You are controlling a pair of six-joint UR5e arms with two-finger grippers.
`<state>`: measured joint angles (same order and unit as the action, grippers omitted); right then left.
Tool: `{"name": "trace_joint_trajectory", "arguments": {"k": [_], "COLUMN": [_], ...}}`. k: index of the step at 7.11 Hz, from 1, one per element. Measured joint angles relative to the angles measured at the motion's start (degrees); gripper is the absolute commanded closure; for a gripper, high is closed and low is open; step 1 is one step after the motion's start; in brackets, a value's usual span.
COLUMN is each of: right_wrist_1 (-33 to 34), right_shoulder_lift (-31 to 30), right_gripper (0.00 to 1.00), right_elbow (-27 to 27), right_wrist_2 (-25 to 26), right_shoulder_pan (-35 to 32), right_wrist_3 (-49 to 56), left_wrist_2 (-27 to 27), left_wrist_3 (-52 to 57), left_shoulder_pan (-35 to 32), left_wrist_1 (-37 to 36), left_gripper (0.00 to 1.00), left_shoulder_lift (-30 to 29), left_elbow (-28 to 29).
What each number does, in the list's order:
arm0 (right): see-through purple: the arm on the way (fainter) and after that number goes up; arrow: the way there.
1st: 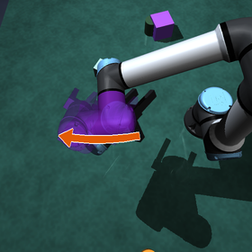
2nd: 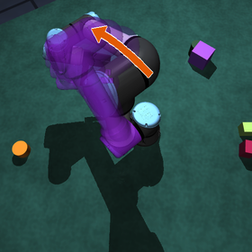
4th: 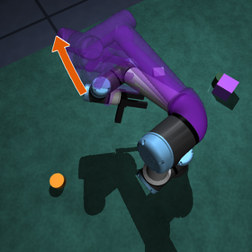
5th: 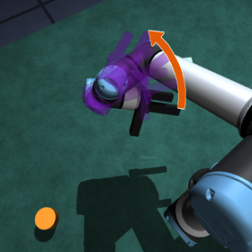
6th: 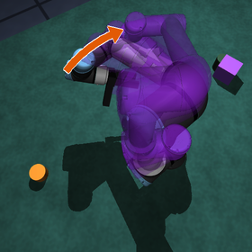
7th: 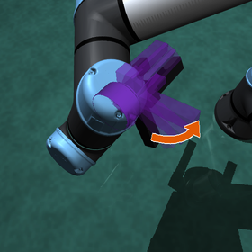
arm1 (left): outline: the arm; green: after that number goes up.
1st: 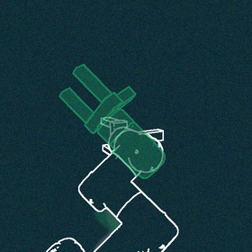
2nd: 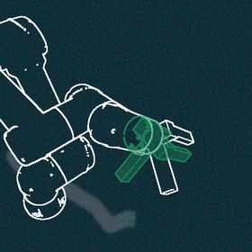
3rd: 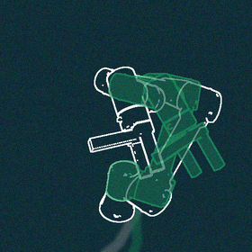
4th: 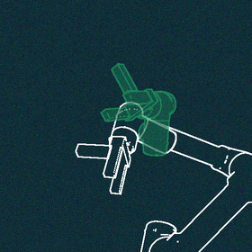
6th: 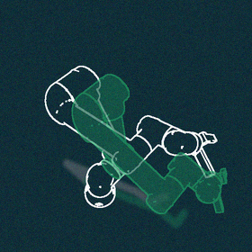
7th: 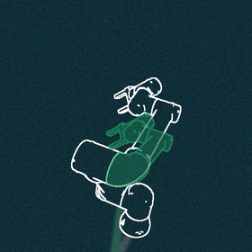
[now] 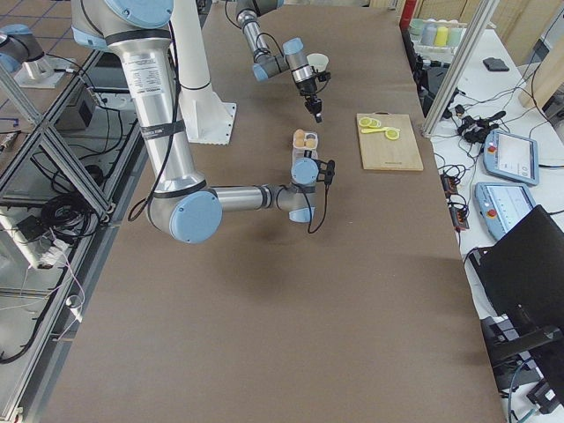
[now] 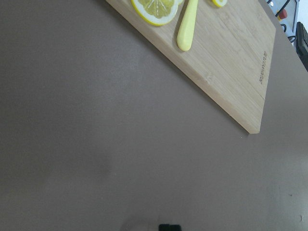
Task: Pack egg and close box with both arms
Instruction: 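Push the clear lid toward the egg slots with the right gripper, then swing the lid over the eggs with the right gripper while the left gripper moves closer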
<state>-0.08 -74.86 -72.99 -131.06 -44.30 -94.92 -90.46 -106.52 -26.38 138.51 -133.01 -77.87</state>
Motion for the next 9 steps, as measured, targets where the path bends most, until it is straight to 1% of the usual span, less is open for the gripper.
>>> {"name": "trace_joint_trajectory", "arguments": {"k": [4, 9], "right_wrist_1": [0.0, -0.1], "right_shoulder_lift": [0.1, 0.2], "right_gripper": [1.0, 1.0], "right_elbow": [-0.6, -0.8], "right_wrist_2": [-1.7, -3.0], "right_shoulder_pan": [-1.6, -2.7], "right_wrist_3": [0.0, -0.1], "left_wrist_2": [0.1, 0.6], "left_wrist_3": [-0.1, -3.5], "left_shoulder_pan": [0.1, 3.1], "left_wrist_1": [0.0, 0.2], "left_gripper": [1.0, 1.0], "left_shoulder_lift": [0.1, -0.6], "left_elbow": [0.4, 3.3]}}
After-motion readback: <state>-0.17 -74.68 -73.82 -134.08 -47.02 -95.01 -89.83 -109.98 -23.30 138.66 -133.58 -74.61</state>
